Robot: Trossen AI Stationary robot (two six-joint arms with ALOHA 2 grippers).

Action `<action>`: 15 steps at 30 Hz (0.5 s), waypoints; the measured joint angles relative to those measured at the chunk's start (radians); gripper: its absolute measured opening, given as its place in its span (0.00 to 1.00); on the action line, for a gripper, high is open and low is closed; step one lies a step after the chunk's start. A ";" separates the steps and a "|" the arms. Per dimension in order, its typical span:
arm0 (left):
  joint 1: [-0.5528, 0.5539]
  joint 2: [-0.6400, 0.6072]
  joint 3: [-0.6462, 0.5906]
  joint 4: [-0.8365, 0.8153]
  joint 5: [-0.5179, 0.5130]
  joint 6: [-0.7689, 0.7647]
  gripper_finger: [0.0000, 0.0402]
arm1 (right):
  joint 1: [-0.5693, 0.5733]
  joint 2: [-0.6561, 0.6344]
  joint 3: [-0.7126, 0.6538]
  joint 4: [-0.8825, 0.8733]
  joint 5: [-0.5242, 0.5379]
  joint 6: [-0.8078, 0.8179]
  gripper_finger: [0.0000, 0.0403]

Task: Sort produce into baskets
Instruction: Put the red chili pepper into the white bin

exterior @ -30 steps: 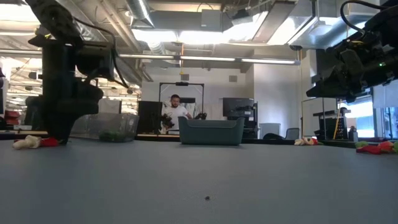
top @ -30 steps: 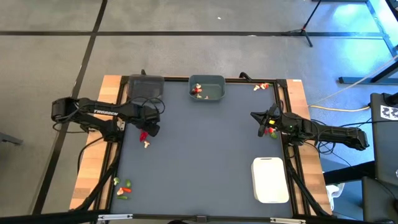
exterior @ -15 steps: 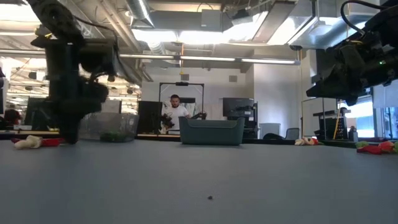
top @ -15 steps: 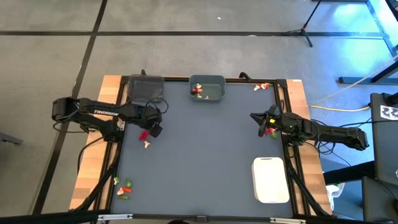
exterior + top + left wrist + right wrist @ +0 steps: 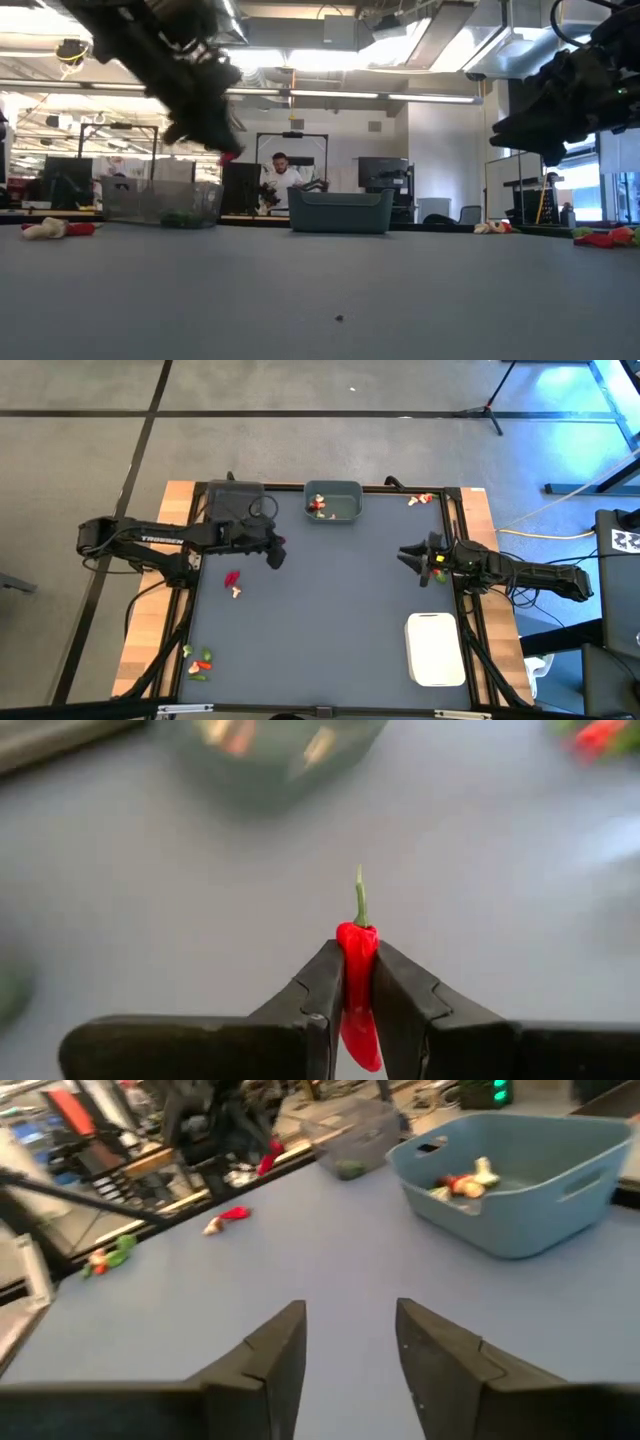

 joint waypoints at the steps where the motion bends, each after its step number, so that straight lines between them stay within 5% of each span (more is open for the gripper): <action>1: -0.007 0.006 0.000 0.060 0.000 0.013 0.11 | 0.000 0.000 0.000 0.000 -0.011 0.000 0.40; 15: -0.124 0.197 -0.001 0.758 0.001 0.256 0.11 | 0.000 0.025 0.003 0.218 0.005 0.022 0.42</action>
